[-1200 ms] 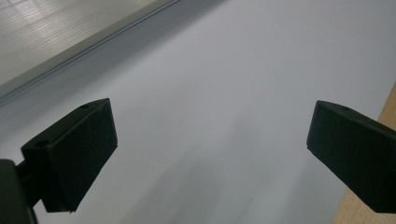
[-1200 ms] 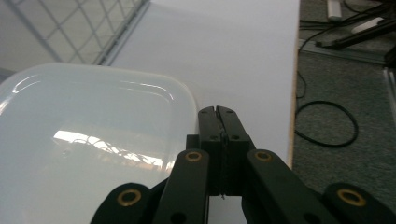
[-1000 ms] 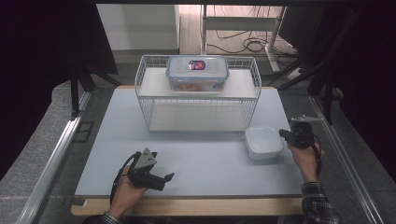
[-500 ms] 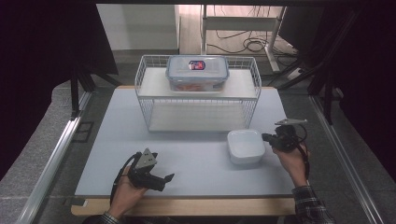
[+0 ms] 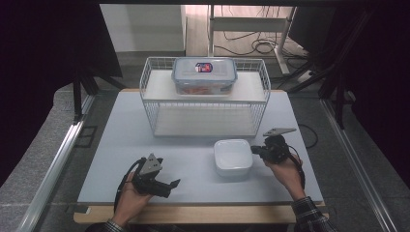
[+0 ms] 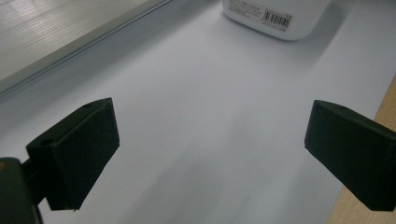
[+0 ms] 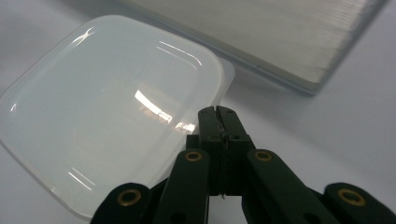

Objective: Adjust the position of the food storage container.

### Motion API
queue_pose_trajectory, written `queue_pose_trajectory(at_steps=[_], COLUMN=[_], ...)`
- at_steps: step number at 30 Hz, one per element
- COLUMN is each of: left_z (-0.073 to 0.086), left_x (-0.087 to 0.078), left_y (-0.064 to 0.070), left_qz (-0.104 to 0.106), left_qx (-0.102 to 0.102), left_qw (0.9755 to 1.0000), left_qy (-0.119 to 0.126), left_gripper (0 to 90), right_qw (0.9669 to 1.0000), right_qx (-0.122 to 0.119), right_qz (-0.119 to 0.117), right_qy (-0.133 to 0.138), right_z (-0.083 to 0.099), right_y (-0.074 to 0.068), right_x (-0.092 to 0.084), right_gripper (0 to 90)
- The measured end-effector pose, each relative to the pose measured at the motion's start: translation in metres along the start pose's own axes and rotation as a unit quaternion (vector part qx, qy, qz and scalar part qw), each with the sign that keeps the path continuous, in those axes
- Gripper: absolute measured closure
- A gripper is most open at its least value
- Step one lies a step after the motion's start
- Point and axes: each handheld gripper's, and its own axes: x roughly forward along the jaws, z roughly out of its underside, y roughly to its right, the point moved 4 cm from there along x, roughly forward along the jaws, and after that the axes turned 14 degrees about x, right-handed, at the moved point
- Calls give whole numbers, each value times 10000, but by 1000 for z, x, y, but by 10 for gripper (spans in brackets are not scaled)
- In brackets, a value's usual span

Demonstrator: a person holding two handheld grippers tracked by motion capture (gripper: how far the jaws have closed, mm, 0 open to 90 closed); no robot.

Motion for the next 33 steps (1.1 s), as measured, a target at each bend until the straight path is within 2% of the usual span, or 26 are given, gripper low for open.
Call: queue_pose_trajectory(at_steps=[4,5,7,8,12,13,14,19,25,27,28,29,33], left_z=[0,0,0,0,1,1,1,1,3,3,3,3,3], left_x=[0,0,0,1,1,1,1,0,-2,-2,-3,-3,-4], left_y=[0,0,0,0,0,0,0,0,-1,-1,-2,-2,0], left_qz=[-14,-13,-11,-8,13,13,17,27,71,85,129,129,184], left_qx=[3,-3,-17,-27,-36,-36,-36,-52,-160,-206,-285,-285,-344], left_qw=[10000,10000,10000,10000,10000,10000,10000,10000,9998,9997,9995,9995,9992], left_qy=[-7,-11,-17,-17,-26,-26,-22,-22,-45,-38,-34,-34,-37], left_gripper=[32,32,33,33,33,33,33,34,43,47,48,50,52], right_qw=[9999,9997,9996,9993,9987,9987,9982,9973,9972,9974,9976,9976,9979], right_qx=[-39,-131,-157,-219,-254,-254,-317,-492,-669,-653,-603,-603,-496], right_qz=[-107,-202,-232,-286,-417,-417,-455,-494,-328,-318,-314,-314,-302], right_qy=[-56,-79,-79,-109,-177,-177,-219,-249,-48,-5,101,101,281], right_z=[1,2,2,2,4,4,6,9,14,15,17,17,19], right_y=[-11,-20,-24,-32,-48,-48,-57,-69,-66,-65,-62,-62,-58], right_x=[4,8,9,12,18,18,20,22,15,13,9,9,1], right_gripper=[895,894,894,892,892,892,892,887,818,794,742,742,646])
